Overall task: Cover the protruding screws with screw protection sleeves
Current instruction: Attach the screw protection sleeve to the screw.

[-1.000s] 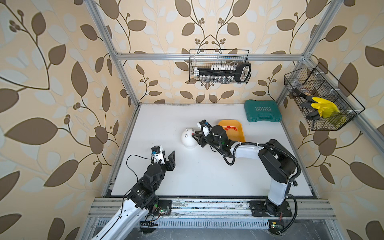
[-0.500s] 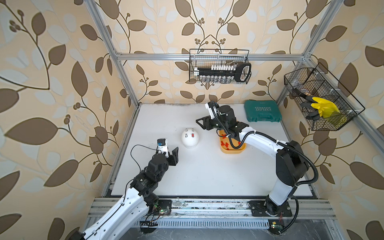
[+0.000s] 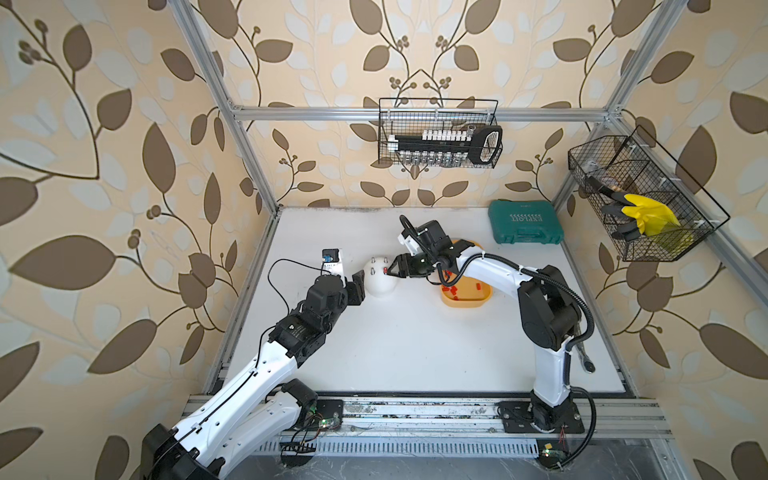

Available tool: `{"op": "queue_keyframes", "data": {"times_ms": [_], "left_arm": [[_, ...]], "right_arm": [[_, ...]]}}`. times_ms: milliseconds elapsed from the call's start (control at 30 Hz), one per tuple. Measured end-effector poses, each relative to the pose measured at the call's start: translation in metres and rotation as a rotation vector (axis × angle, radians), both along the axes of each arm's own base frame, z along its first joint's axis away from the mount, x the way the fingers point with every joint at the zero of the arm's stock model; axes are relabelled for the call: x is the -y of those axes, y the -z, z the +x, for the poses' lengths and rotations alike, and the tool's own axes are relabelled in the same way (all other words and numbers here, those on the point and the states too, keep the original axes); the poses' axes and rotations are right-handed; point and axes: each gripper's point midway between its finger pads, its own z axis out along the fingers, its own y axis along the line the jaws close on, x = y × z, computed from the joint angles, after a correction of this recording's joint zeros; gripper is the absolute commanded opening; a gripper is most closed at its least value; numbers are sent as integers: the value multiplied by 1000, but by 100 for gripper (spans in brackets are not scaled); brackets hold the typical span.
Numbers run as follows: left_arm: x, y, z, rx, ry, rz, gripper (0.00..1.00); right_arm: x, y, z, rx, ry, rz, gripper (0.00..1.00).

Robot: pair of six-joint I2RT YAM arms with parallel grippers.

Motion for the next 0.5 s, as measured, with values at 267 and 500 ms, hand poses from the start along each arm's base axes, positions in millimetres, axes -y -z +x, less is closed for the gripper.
{"op": "queue_keyframes", "data": {"times_ms": [267, 500], "left_arm": [[-2, 8, -4, -7, -1, 0, 64], [-3, 7, -5, -4, -2, -1, 64]], "right_arm": [[0, 0, 0, -15, 3, 9, 60], [1, -33, 5, 34, 19, 55, 60]]}}
